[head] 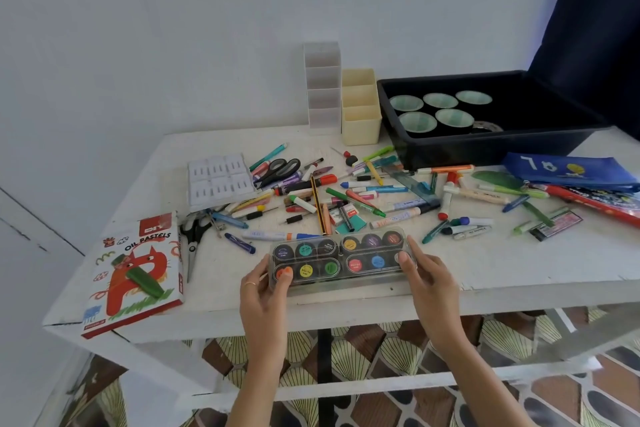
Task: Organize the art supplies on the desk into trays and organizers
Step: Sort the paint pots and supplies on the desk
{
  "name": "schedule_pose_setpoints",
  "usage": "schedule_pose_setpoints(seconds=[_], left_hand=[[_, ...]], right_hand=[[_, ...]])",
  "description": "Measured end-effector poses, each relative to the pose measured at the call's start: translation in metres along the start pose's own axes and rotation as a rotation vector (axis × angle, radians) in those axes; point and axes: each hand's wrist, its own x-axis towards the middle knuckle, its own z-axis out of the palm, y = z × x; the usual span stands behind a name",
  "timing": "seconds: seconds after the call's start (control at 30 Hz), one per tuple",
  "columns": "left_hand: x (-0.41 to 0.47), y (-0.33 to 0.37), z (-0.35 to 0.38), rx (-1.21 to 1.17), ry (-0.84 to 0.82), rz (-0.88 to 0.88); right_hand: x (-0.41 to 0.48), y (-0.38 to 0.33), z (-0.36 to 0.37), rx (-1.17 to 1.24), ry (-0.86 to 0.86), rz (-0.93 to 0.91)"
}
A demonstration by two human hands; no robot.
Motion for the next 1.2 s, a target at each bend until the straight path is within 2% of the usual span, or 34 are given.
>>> schedule_pose_setpoints(seconds=[0.13,0.23,0.3,0.37,0.43,0.47,0.57,0.67,0.87,0.93,1.03,1.1,1.2], left_hand=[[0.005,-0.001,-0.002,0.238,-0.020,0.134],[0.003,-0.012,-0.006,0.323,-0.080,0.142],[0.000,-0.015,-0.008,0.269,-0.137,0.072],[-0.003,-0.012,-0.007,0.287,-0.220,0.033],[-0.006,-0.012,-0.005,0.391,-0.226,0.078],[-0.005,-0.013,-0.003,0.423,-0.193,0.113],[-0.003,-0.015,-0.001,0.394,-0.074,0.146],[-0.001,-0.017,0.002,0.361,-0.031,0.150],[0.004,0.004,-0.006,0.355,-0.014,0.275],[0.009,0.020,-0.005,0.345,-0.038,0.310],[0.021,0.034,0.001,0.327,-0.132,0.369],[0.030,0.043,0.012,0.281,-0.226,0.392],[0.040,0.057,0.041,0.060,-0.358,0.335]], right_hand=[[-0.002,0.001,0.002,-0.044,0.015,-0.022],[-0.002,-0.001,0.002,-0.059,-0.009,-0.037],[0.004,-0.004,-0.005,-0.046,-0.138,-0.019],[0.016,-0.007,-0.018,-0.063,-0.341,0.016],[0.024,-0.011,-0.027,-0.180,-0.482,0.059],[0.025,-0.014,-0.028,-0.248,-0.501,0.066],[0.022,-0.016,-0.017,-0.287,-0.386,0.005],[0.017,-0.009,-0.010,-0.237,-0.280,-0.023],[0.016,-0.005,-0.010,-0.037,-0.235,-0.036],[0.013,-0.011,-0.013,0.107,-0.228,-0.067],[0.013,-0.022,-0.022,0.143,-0.199,-0.149],[0.016,-0.032,-0.033,0.119,-0.165,-0.192],[0.027,-0.047,-0.057,-0.016,-0.102,-0.285]])
